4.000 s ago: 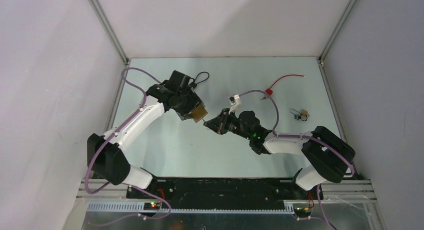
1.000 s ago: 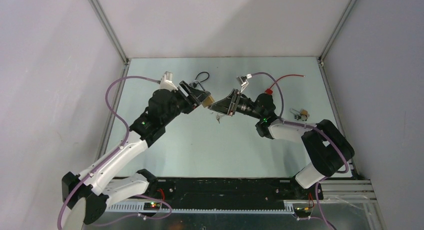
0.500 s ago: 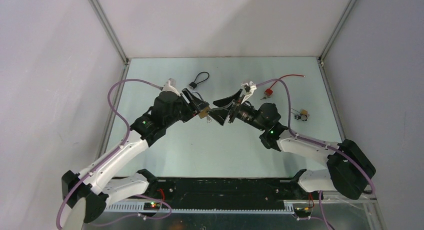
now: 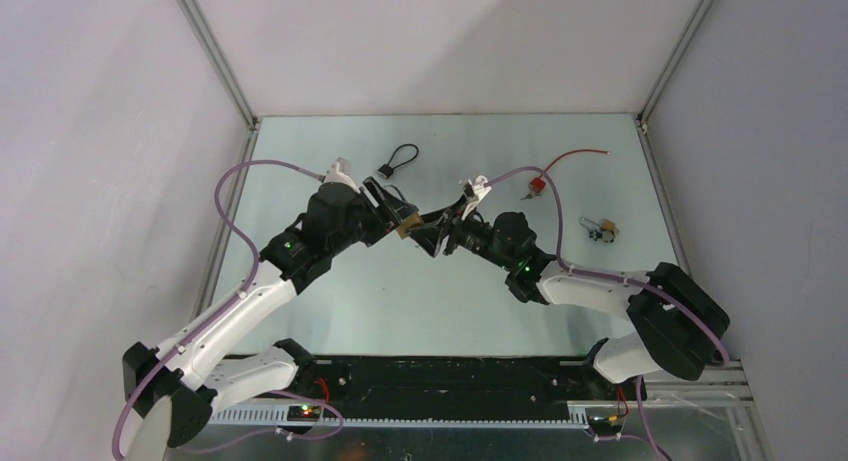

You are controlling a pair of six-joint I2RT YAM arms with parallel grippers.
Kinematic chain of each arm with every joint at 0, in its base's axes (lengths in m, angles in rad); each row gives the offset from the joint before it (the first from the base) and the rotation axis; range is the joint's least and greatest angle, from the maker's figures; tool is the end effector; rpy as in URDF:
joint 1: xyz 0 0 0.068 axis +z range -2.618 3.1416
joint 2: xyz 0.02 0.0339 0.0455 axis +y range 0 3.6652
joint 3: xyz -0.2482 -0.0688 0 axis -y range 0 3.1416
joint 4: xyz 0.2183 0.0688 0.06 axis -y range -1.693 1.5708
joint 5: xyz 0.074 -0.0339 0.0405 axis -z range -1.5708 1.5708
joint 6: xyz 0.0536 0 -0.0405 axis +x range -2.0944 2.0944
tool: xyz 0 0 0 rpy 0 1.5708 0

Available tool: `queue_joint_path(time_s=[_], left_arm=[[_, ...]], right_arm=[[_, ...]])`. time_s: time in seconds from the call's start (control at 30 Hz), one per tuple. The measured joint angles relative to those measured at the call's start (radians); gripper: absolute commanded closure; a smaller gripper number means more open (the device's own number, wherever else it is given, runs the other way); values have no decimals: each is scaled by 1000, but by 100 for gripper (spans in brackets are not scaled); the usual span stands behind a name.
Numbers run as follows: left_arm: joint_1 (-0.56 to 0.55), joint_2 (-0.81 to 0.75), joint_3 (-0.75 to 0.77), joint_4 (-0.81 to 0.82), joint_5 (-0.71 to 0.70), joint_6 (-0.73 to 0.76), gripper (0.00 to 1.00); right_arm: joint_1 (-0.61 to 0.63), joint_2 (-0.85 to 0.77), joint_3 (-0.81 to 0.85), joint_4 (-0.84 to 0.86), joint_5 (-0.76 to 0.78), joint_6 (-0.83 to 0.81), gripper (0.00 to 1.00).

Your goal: Unlock with the key

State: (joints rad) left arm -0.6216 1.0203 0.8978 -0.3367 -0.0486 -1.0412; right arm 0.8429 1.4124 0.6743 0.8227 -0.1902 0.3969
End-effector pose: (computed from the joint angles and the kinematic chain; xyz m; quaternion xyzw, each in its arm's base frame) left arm 0.1873 -0.1309 0.3014 -0.1894 0.8279 -0.3758 0.3707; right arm 0.1979 0.2374 0.2668 -0.2171 0.6414 0.4782 0.5593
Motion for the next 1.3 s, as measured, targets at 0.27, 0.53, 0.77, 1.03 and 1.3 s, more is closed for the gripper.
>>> queue_joint_path(time_s=[0.27,0.53,0.77,1.03,1.3], left_arm=[[2,0,0,-3,-10,-3,76],[28,-39,0,-10,-27,38,22],[189,-192,-2,59,-13,105,13],[221,-201,-74,203,79,144,12],[223,-95,-123,293,169,150,14]], right_arm=[[18,69,34,23,-5,2,95],[17,81,58,29,-23,3,100],[-23,73,50,-27,-37,76,100],[-71,56,23,-31,-98,177,100],[-108,48,8,81,-191,311,100]])
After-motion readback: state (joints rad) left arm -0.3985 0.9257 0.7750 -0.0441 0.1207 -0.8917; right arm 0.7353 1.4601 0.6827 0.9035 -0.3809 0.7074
